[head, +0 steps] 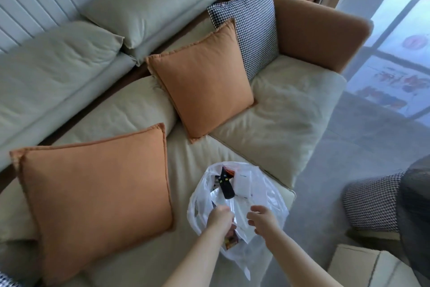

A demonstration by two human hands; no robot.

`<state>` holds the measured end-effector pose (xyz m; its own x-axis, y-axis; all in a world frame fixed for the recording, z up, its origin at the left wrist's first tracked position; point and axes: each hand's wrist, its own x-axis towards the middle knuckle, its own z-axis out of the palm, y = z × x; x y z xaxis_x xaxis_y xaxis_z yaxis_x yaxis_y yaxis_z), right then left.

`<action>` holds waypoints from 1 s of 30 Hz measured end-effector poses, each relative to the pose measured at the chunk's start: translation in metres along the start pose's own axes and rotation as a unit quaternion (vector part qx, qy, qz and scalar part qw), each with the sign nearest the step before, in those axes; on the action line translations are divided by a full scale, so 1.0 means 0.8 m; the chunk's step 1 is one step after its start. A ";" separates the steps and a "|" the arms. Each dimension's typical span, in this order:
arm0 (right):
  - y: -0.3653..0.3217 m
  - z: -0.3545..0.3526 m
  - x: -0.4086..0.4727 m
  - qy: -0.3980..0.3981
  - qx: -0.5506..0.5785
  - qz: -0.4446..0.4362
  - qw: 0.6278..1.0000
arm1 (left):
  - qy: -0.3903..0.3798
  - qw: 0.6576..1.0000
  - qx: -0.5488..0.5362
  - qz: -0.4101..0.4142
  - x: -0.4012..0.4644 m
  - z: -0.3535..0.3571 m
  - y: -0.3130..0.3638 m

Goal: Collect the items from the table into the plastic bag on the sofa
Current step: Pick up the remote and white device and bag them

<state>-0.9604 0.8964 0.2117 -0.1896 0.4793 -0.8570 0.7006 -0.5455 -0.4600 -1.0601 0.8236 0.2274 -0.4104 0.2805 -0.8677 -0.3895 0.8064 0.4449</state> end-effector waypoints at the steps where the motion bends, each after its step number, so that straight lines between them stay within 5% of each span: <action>1: 0.008 -0.005 -0.015 0.013 -0.028 -0.018 0.999 | -0.011 0.999 0.043 0.027 -0.012 -0.001 -0.004; 7: 0.091 -0.041 -0.129 0.130 -0.255 -0.110 0.952 | -0.072 0.923 0.336 0.177 -0.095 -0.002 -0.050; 13: 0.211 -0.058 -0.216 0.216 -0.287 -0.081 0.930 | -0.157 0.842 0.461 0.233 -0.162 0.023 -0.108; 20: 0.351 -0.072 -0.301 0.299 -0.241 -0.002 0.923 | -0.199 0.730 0.582 0.298 -0.220 0.091 -0.162; 30: 0.575 -0.056 -0.427 0.382 -0.083 0.158 0.907 | -0.280 0.514 0.727 0.359 -0.314 0.234 -0.320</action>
<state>-0.5427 0.5125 0.3035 0.5250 0.6886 -0.5002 0.7436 -0.6570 -0.1239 -0.7026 0.6440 0.2899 0.4431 0.5550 -0.7040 0.8912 -0.1879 0.4129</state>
